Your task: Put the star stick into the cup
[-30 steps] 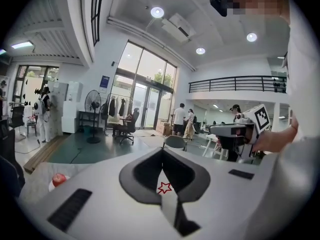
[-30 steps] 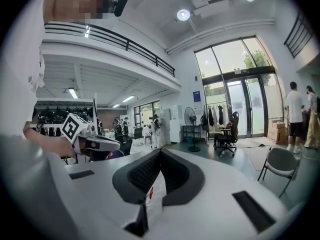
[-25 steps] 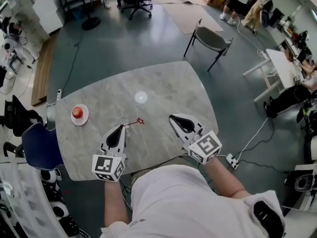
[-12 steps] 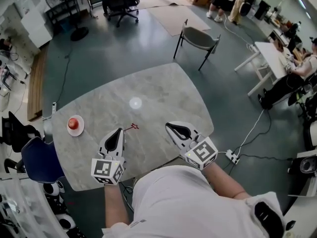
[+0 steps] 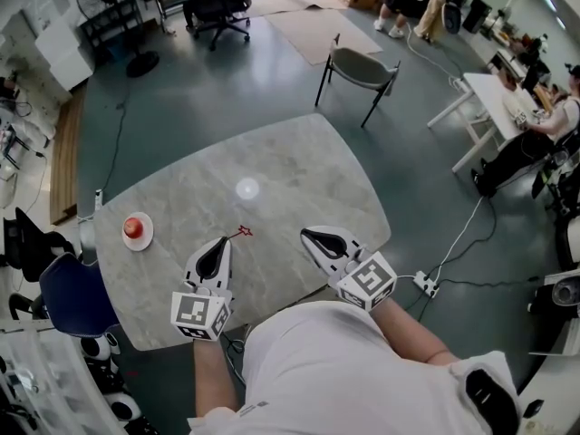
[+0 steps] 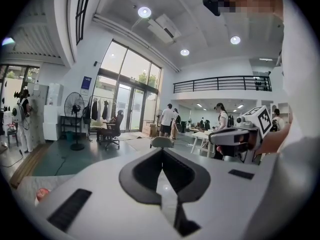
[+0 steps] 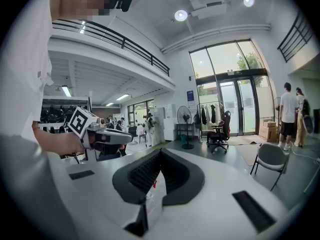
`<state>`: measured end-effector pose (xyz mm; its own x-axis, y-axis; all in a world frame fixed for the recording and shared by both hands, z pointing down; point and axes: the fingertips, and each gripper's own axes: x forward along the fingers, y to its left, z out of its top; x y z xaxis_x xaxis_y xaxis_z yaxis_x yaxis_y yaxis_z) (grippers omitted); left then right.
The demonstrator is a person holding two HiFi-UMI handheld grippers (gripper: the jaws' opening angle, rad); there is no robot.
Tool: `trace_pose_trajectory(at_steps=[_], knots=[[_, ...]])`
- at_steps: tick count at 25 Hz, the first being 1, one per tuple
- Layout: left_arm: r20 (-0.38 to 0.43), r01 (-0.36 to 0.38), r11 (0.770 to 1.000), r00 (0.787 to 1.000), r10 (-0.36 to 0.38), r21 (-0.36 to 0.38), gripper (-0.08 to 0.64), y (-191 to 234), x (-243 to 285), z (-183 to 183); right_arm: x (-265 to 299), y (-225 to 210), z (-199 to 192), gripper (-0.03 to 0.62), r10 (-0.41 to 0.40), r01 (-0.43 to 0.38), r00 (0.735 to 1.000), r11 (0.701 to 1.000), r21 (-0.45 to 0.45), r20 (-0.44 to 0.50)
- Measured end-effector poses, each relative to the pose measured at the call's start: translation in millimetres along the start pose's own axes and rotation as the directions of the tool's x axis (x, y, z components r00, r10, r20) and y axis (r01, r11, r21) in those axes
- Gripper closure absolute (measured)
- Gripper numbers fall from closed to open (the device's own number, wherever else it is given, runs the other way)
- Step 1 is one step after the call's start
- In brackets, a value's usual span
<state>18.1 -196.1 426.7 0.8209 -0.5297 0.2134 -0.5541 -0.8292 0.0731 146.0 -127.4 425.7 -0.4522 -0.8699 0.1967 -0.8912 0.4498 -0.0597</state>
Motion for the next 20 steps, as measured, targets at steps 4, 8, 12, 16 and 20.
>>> trace_pose_trajectory(at_steps=[4, 8, 12, 16, 20], knots=[[-0.005, 0.000, 1.000, 1.000, 0.000, 0.000, 0.558, -1, -2, -1, 2, 1, 1, 0.584, 0.012, -0.012, 1.000, 1.000, 0.001, -0.003], [-0.014, -0.001, 1.000, 1.000, 0.001, 0.003, 0.558, -4, -2, -2, 2, 0, 1, 0.584, 0.018, -0.018, 1.000, 1.000, 0.004, -0.001], [-0.021, -0.005, 1.000, 1.000, 0.005, 0.000, 0.558, -5, -2, -5, 3, 0, -2, 0.584, 0.023, -0.023, 1.000, 1.000, 0.009, 0.000], [-0.025, -0.009, 1.000, 1.000, 0.009, -0.003, 0.558, -6, -2, -7, 2, -1, -5, 0.584, 0.026, -0.026, 1.000, 1.000, 0.014, -0.002], [-0.030, -0.012, 1.000, 0.999, 0.011, -0.011, 0.558, -6, -2, -10, 2, -3, -7, 0.584, 0.026, -0.026, 1.000, 0.999, 0.018, -0.003]])
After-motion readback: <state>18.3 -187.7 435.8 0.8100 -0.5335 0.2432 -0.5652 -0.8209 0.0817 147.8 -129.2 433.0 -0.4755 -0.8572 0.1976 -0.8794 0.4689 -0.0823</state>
